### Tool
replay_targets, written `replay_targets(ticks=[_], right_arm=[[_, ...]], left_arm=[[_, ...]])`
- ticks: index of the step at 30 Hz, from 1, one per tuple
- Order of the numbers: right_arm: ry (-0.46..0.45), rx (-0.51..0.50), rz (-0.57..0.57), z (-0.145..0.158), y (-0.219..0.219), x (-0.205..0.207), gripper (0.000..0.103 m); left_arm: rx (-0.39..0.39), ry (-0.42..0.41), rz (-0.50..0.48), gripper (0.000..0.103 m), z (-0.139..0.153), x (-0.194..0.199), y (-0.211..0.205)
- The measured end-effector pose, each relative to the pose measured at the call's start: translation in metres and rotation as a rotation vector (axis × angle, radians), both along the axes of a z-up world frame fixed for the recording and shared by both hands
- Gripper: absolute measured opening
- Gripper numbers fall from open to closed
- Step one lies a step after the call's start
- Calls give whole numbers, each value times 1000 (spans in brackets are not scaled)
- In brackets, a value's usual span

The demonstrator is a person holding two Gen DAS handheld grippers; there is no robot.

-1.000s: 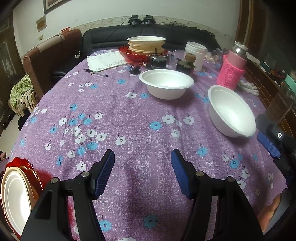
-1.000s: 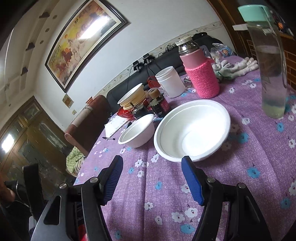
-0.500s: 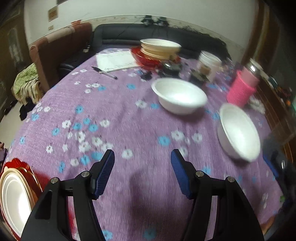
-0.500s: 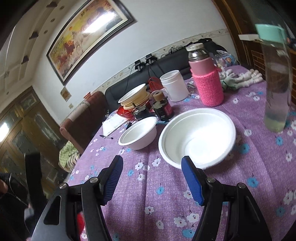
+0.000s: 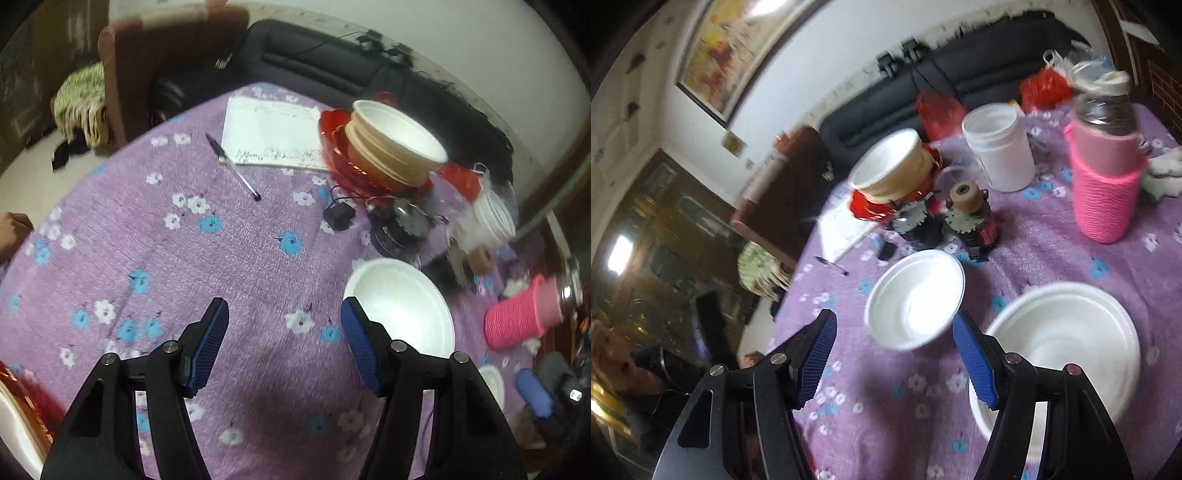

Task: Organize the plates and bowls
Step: 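Move the left tool toward the rim of the large white paper bowl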

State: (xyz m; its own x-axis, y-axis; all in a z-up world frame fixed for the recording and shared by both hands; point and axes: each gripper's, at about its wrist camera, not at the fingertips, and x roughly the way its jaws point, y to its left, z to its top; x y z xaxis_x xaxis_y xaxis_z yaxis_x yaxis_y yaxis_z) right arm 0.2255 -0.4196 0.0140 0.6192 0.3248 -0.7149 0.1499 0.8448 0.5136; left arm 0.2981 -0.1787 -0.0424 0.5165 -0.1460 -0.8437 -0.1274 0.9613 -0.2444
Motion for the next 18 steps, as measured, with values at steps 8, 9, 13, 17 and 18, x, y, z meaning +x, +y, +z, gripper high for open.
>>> replay_targets(ticks=[8,9,13,17,18], right_arm=[[143,-77,1,-38,8,55,68],[145,-76,3,-40,8,56,68],[111,-65,10,-34,3,46,68],[68,-73,-9,-16,-20,10,68],[49,-74,-22,-9,-30,-6,68]], left_arm=[[-68,47,15,62,-19,19,8],[-66,44,20,62,-19,19,9],[-41,46,3,62,-17,19,5],[-107,-16,-50,62,12,0,-2],[-120,-55,-95,62,25,-9,-11]])
